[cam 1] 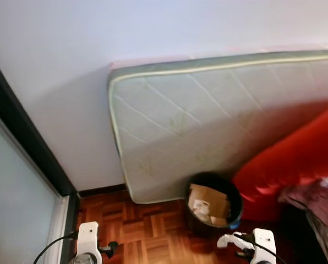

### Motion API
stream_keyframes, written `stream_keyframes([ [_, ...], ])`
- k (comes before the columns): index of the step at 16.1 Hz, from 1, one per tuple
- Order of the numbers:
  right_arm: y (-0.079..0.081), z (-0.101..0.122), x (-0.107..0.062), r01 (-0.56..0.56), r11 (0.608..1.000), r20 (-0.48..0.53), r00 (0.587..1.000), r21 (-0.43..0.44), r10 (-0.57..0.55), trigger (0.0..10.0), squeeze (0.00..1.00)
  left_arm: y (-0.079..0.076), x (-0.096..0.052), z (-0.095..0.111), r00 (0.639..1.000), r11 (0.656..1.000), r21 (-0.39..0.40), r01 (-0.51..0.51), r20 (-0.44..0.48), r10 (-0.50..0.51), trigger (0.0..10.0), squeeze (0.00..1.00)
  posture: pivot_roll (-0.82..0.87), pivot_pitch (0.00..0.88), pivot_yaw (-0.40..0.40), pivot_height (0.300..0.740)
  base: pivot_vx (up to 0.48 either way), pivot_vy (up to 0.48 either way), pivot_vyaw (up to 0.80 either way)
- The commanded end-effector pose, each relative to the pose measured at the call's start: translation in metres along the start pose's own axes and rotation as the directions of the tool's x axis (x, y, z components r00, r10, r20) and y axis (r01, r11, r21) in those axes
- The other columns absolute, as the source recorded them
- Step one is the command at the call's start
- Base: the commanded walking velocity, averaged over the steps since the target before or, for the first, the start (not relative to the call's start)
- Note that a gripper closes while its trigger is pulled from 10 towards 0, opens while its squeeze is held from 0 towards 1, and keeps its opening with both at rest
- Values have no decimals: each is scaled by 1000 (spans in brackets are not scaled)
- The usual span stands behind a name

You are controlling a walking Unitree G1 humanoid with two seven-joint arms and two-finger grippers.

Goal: Clean up the room

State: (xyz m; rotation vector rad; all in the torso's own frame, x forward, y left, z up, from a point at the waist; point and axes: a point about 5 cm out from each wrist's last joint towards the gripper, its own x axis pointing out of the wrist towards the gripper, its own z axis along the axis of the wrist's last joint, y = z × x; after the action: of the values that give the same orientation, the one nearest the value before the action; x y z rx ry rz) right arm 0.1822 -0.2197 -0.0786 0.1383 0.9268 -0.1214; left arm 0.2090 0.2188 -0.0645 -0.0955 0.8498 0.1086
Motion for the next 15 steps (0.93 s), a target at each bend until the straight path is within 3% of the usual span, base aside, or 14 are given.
stream_keyframes([
  [1, 0, 3, 1, 3, 1000, 15, 1000, 15, -3, 10000, 0, 2, -1, -4, 1000, 1000, -12, -7, -16, 7, 10000, 0, 121, 24, -38, 740, 289, 0, 0],
  [15, 0, 3, 0, 1, 1000, 20, 1000, 19, -2, 10000, 0, 2, -1, -4, 1000, 1000, -15, -5, -17, 5, 10000, 0, 122, 17, -40, 740, 312, 0, -73],
])
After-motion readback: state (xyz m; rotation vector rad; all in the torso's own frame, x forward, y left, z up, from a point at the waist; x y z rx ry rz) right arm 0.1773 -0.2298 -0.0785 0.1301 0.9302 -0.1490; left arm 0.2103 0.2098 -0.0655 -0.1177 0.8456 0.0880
